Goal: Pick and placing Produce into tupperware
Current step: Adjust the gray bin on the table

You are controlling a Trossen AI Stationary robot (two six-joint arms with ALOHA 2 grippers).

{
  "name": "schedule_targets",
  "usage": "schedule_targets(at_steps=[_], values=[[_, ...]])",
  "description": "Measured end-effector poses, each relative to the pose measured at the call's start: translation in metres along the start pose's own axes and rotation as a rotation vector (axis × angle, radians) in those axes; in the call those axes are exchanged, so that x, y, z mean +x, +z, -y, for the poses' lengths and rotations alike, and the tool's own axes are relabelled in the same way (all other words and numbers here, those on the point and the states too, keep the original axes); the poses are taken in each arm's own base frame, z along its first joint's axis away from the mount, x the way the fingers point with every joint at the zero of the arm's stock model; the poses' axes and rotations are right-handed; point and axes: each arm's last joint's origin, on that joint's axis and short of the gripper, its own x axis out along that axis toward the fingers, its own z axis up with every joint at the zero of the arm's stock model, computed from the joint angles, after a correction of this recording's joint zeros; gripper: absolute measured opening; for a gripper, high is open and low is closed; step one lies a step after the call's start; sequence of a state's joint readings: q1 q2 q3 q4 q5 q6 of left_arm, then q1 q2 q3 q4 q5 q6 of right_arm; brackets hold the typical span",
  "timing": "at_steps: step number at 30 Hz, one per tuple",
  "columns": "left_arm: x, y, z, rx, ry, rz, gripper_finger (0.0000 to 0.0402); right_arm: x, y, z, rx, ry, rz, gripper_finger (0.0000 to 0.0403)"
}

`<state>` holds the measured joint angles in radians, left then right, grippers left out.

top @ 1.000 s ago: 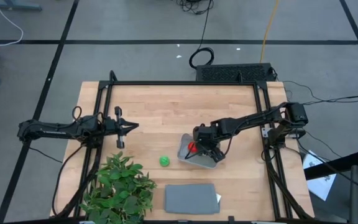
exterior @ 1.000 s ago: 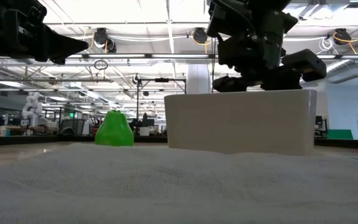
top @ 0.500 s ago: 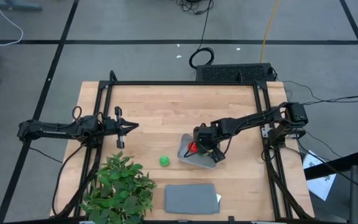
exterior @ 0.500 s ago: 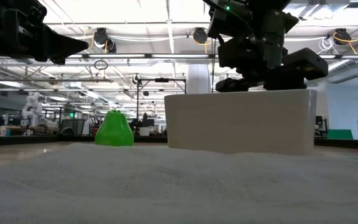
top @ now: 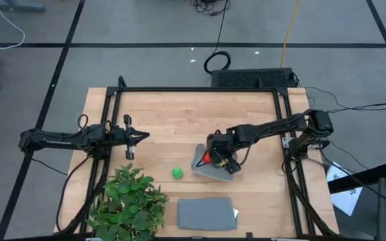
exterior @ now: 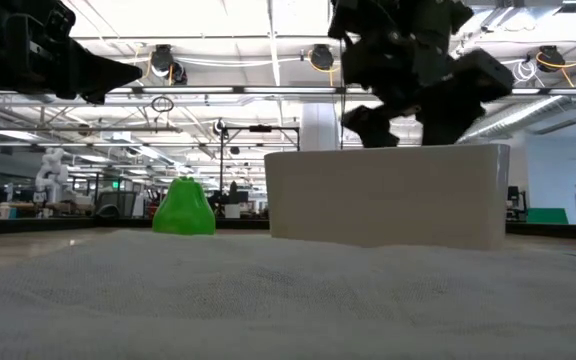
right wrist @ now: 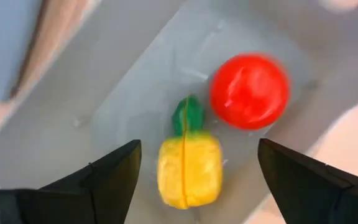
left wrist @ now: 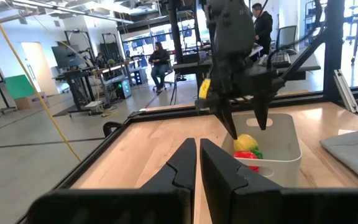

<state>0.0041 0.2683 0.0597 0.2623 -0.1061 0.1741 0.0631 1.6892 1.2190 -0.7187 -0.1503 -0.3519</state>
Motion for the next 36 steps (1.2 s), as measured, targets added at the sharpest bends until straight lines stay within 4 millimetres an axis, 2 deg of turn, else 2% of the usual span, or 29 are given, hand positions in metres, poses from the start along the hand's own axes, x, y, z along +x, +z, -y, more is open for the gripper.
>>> schedule_targets(at_steps=[4, 8, 14, 17, 18, 25, 36], values=[[0.0, 0.0, 0.0, 0.0, 0.0, 0.0, 0.0026, -0.008, 0.004, 0.004, -0.02, -0.081, 0.025, 0.0297], [0.0, 0.0, 0.0, 0.001, -0.001, -0.003, 0.0026, -0.01, 0.006, 0.016, -0.01, -0.19, 0.046, 0.0247], [0.0, 0.0, 0.0, 0.001, -0.001, -0.005, 0.0026, -0.01, 0.013, 0.032, -0.02, -0.363, 0.158, 0.0109], [0.0, 0.0, 0.0, 0.001, -0.001, -0.005, 0.0026, -0.013, 0.015, 0.039, -0.021, -0.394, 0.194, 0.0029], [0.0, -0.001, 0.0, 0.001, -0.002, -0.005, 0.0026, -0.013, 0.014, 0.04, -0.022, -0.397, 0.194, 0.0015], [0.0, -0.001, 0.0, 0.006, -0.001, -0.006, 0.0026, -0.014, 0.007, 0.055, 0.04, -0.463, 0.181, 0.0001], [0.0, -0.003, 0.0, 0.028, -0.001, -0.029, 0.0026, 0.01, -0.002, 0.064, 0.066, -0.378, 0.163, 0.0]])
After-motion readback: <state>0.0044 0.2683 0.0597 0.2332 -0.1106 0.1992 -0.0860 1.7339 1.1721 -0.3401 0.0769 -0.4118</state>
